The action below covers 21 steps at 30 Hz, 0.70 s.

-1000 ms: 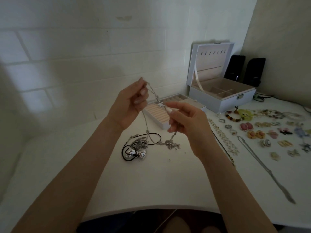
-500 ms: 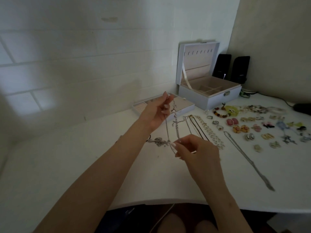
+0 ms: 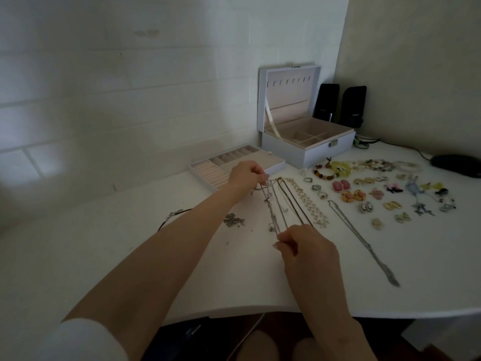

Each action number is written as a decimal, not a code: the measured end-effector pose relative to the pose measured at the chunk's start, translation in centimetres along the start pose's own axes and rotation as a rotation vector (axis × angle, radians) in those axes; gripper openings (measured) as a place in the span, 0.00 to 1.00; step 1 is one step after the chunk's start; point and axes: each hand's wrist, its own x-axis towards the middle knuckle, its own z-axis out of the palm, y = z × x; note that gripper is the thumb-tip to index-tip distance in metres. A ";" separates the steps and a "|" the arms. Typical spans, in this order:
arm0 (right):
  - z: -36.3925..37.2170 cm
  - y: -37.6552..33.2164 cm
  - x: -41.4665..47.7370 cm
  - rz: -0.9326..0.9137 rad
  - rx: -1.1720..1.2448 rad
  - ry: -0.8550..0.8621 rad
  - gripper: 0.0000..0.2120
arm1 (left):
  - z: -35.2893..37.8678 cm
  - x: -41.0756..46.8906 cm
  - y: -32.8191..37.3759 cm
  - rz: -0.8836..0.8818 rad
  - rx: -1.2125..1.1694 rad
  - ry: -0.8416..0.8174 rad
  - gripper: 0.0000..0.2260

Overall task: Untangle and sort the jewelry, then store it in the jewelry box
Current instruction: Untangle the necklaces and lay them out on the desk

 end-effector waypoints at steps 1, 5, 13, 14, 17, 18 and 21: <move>0.0 0.1 0.0 -0.006 -0.013 0.000 0.13 | 0.2 0.1 0.0 -0.014 0.014 0.001 0.08; 0.3 0.2 0.1 -0.025 -0.081 0.005 0.17 | 0.6 0.5 0.0 -0.047 0.078 0.022 0.09; 0.7 0.4 0.4 -0.115 -0.168 0.078 0.15 | 1.2 0.7 0.1 0.150 0.198 0.212 0.10; 0.7 0.4 0.4 -0.108 -0.157 0.085 0.14 | 1.1 0.7 0.3 0.179 0.176 0.253 0.08; 0.7 0.3 0.7 -0.103 -0.148 0.097 0.14 | 1.0 0.8 0.6 0.235 0.145 0.340 0.06; 0.7 0.3 0.7 -0.105 -0.158 0.092 0.14 | 0.9 0.8 0.6 0.241 0.163 0.341 0.05; 0.7 0.2 0.6 -0.102 -0.248 0.049 0.15 | 0.9 0.7 0.0 0.246 0.311 0.270 0.06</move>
